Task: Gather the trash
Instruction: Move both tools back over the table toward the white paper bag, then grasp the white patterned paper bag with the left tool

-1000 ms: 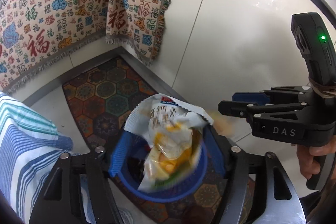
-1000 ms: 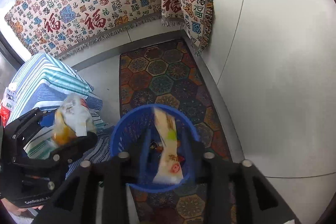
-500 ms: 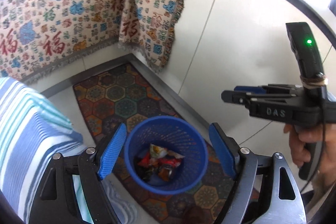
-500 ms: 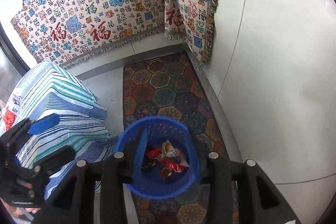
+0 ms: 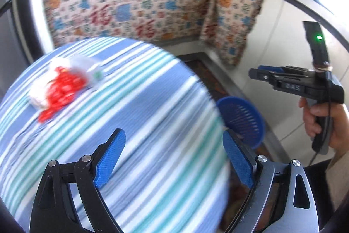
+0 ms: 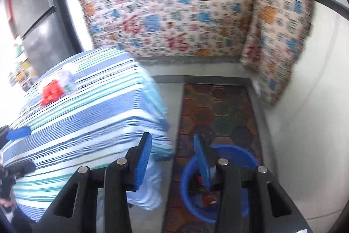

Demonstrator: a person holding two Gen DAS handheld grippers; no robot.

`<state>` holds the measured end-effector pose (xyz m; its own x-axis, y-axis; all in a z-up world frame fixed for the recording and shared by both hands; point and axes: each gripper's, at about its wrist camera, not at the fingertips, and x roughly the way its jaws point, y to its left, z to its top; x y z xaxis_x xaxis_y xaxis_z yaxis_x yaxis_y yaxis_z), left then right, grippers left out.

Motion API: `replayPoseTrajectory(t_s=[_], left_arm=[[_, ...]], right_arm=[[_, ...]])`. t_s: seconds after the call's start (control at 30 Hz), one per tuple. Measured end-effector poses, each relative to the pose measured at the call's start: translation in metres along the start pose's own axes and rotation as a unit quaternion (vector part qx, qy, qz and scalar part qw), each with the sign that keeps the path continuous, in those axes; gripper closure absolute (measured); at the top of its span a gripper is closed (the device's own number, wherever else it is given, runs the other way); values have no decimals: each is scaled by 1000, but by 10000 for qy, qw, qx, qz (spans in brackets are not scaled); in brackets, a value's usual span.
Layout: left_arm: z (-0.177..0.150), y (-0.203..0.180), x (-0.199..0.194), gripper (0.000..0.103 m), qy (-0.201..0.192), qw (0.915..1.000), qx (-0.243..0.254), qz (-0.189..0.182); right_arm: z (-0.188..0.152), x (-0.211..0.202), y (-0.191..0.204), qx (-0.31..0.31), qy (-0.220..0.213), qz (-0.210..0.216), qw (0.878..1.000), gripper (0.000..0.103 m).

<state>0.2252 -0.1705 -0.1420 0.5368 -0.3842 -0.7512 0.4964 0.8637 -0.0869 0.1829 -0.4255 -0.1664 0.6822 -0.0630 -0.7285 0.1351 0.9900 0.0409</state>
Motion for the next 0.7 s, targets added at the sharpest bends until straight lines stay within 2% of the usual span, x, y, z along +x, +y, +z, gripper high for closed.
replayPoseTrajectory(t_s=[0.17, 0.3, 0.47, 0.7], left_arm=[[-22, 80, -3, 11, -32, 9965, -506, 662], [-34, 139, 1, 11, -36, 9902, -1040, 927], [-32, 191, 16, 11, 87, 9833, -1576, 900], [-7, 221, 21, 11, -176, 9880, -1334, 752]], right_arm=[[-9, 21, 93, -977, 84, 370, 9945, 62], [-12, 39, 145, -1458, 245, 631, 9870, 62], [-11, 63, 173, -1680, 489, 673, 9823, 62], [0, 79, 189, -1618, 518, 657, 9833, 62]])
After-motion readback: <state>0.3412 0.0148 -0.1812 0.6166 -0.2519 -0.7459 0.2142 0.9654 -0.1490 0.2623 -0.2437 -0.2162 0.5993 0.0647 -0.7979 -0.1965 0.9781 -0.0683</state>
